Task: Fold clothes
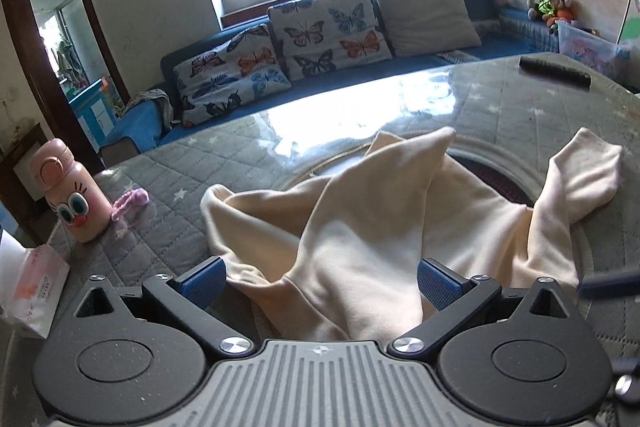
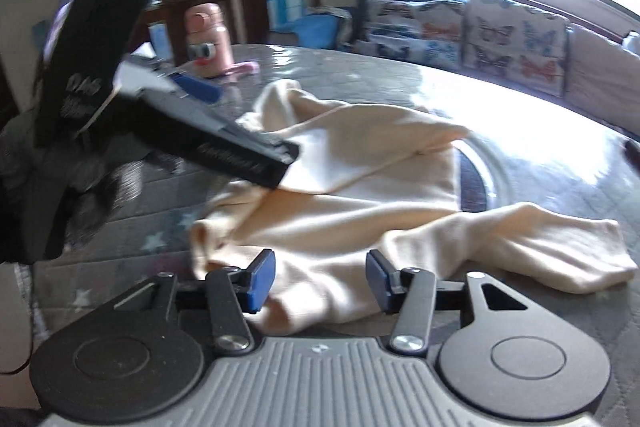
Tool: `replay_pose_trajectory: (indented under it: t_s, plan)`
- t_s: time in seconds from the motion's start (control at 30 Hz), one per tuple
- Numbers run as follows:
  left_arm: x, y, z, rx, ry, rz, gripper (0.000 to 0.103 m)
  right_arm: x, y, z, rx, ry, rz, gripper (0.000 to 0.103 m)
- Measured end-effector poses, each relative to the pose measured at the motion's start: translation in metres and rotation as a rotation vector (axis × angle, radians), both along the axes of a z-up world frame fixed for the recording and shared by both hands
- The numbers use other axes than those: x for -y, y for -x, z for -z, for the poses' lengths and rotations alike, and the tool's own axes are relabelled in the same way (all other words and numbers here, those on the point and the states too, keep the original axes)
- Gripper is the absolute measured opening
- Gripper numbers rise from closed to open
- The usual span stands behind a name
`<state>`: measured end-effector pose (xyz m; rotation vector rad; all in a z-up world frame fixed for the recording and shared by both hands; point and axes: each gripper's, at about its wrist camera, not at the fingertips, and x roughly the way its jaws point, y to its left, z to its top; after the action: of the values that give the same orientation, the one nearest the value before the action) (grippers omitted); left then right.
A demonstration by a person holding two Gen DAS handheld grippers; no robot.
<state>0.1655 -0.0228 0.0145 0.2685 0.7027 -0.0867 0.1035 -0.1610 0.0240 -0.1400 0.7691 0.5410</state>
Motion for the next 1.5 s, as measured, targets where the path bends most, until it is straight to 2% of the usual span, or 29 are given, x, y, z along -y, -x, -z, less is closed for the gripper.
replay_pose_trajectory:
  t_s: [0.03,0.23,0.3,0.33,0.4,0.47,0.63,0.93,1.13,1.5]
  plan:
    - [0.000,0.001,0.001,-0.003,-0.004,-0.001,0.103,0.001,-0.001,0.000,0.002,0.007,0.016,0.058]
    - [0.002,0.004,0.005,-0.013,-0.030,-0.004,0.103,0.006,-0.009,0.003,0.014,0.062,0.104,0.067]
    - [0.004,0.006,0.005,-0.013,-0.035,-0.004,0.103,0.007,-0.012,0.003,0.031,0.088,0.132,0.074]
    - [0.005,0.006,0.005,-0.012,-0.038,-0.005,0.103,0.008,-0.011,0.002,0.047,0.101,0.151,0.081]
    - [0.005,0.007,0.006,-0.014,-0.038,-0.007,0.103,0.011,-0.012,-0.003,0.082,0.128,0.193,0.083]
    - [0.006,0.008,0.005,-0.014,-0.039,-0.010,0.103,0.014,-0.015,-0.008,0.109,0.147,0.244,0.092]
    - [0.008,0.011,0.005,-0.013,-0.038,-0.007,0.103,0.021,-0.022,-0.012,0.173,0.206,0.373,0.103]
    - [0.009,0.011,0.005,-0.009,-0.035,-0.008,0.103,0.030,-0.031,-0.014,0.208,0.232,0.510,0.103]
    - [0.009,0.012,0.005,-0.008,-0.034,-0.010,0.103,0.036,-0.032,-0.018,0.229,0.255,0.551,0.103]
    - [0.010,0.009,0.008,-0.017,-0.035,-0.004,0.103,0.035,-0.036,-0.019,0.232,0.250,0.548,0.103]
